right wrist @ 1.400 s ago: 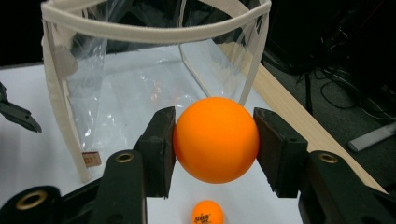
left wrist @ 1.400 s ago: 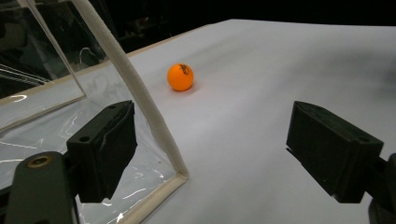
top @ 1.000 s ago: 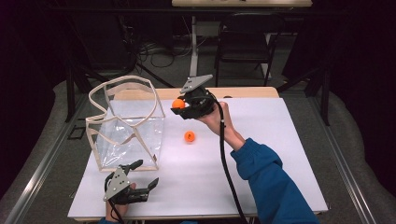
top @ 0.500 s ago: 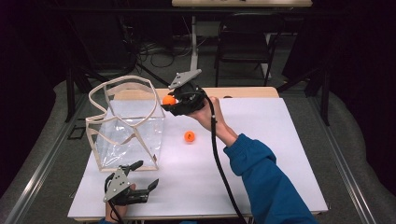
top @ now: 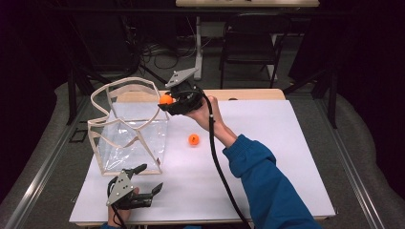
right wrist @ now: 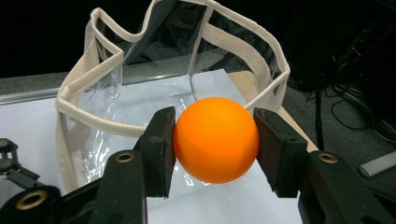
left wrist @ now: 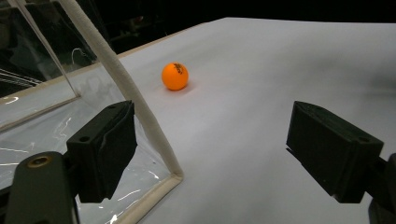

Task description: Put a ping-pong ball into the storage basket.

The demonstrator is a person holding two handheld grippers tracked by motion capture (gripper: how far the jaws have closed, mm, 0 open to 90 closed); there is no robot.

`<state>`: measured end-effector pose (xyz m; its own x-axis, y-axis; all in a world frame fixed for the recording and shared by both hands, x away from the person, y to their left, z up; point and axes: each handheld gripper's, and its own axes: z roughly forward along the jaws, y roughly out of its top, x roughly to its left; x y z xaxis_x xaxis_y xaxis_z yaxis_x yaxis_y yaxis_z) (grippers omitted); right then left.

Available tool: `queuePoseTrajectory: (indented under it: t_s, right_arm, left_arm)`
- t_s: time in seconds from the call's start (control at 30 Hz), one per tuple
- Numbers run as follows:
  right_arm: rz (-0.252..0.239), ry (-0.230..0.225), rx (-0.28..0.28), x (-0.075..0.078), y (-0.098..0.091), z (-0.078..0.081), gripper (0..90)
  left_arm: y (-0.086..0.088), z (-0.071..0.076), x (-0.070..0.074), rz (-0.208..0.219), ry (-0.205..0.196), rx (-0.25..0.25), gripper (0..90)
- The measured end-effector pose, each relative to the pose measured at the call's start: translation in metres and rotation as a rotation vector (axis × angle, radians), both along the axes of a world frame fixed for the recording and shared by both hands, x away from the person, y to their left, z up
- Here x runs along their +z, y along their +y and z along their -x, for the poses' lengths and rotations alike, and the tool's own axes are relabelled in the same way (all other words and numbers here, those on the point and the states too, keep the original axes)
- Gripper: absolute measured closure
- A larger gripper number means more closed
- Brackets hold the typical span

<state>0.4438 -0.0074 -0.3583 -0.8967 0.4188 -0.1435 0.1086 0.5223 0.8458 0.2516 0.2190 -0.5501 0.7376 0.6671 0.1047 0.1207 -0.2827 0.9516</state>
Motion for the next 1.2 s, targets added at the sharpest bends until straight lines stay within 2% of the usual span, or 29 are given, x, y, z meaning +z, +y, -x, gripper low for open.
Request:
queuePoseTrajectory:
  t_s: [0.4,0.47,0.57,0.63,0.73,0.87,1.2]
  right_arm:
    - [0.041,-0.029,-0.006,0.016,0.005,-0.001,51.0]
    - [0.042,-0.031,-0.007,0.018,0.005,-0.001,51.0]
    - [0.035,-0.025,-0.002,0.023,0.007,-0.001,51.0]
    - [0.048,-0.033,0.000,0.024,0.011,0.000,51.0]
    - [0.043,-0.028,0.004,0.025,0.016,-0.001,51.0]
    - [0.060,-0.026,0.006,0.023,0.023,-0.003,51.0]
    - [0.060,-0.012,0.003,0.021,0.030,-0.009,51.1]
  left_arm:
    - [0.001,0.000,0.001,0.004,-0.004,-0.001,15.7]
    - [0.000,-0.001,0.001,0.017,0.000,0.003,15.7]
    - [0.000,-0.001,0.001,0.012,-0.003,-0.002,15.7]
    - [0.000,-0.001,0.002,0.007,-0.008,-0.003,15.7]
    - [0.000,-0.001,0.001,0.011,-0.004,-0.002,15.7]
    - [0.001,-0.002,0.000,0.012,0.003,-0.006,15.7]
    - [0.000,-0.002,0.001,0.008,0.001,-0.006,15.7]
